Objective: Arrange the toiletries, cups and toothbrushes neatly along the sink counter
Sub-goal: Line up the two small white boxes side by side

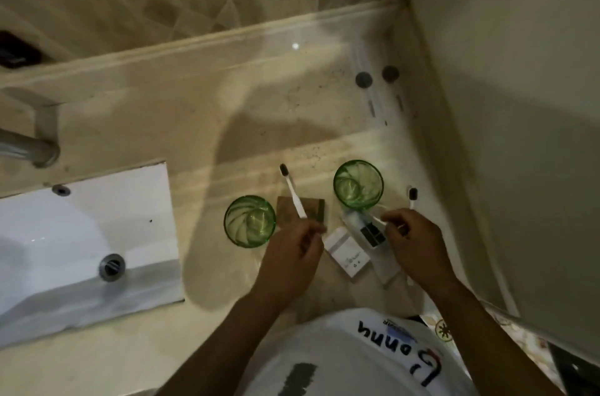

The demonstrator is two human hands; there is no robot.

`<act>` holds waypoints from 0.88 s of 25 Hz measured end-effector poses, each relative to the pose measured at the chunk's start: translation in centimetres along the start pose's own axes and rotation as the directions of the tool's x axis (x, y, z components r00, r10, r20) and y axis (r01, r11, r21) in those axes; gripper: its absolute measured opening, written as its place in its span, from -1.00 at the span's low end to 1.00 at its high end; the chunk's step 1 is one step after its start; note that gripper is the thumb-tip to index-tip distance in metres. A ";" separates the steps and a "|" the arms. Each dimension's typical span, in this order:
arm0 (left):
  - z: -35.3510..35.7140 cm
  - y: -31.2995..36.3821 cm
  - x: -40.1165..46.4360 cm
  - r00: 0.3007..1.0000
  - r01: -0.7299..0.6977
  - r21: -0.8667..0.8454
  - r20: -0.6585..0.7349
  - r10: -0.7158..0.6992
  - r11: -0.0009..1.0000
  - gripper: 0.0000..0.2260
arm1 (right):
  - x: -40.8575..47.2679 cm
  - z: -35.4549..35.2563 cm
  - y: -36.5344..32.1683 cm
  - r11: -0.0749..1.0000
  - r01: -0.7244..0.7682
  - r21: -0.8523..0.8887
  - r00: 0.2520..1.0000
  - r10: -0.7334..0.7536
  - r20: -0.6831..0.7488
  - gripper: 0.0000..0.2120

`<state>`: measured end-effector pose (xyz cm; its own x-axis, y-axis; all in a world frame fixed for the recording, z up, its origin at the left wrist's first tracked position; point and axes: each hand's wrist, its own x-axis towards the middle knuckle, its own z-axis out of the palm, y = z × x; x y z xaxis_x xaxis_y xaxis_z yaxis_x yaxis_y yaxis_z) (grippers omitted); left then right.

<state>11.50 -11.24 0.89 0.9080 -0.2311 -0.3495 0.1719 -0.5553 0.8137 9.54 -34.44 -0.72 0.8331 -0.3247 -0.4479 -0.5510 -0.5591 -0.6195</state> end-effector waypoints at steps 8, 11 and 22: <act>-1.0 -6.2 -6.4 0.969 0.214 -0.011 -0.121 -0.214 0.977 -0.88 | -5.1 6.8 -3.0 0.963 0.231 -0.138 0.951 -0.193 0.242 -0.86; -2.3 -8.0 -7.6 0.925 0.311 -0.048 -0.214 -0.314 0.949 -0.85 | -6.4 9.3 -4.6 0.950 0.252 -0.183 0.927 -0.183 0.327 -0.82; -3.3 -8.8 -8.7 0.812 0.489 -0.428 -0.093 -0.576 0.760 -0.74 | -9.1 11.6 -7.0 0.985 0.174 -0.014 0.897 -0.152 0.415 -0.58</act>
<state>3.31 -1.69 -1.73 0.6743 0.2067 -0.7089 0.7384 -0.1928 0.6462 5.25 -18.69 0.23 0.8108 0.1104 -0.5748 -0.3973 -0.6173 -0.6790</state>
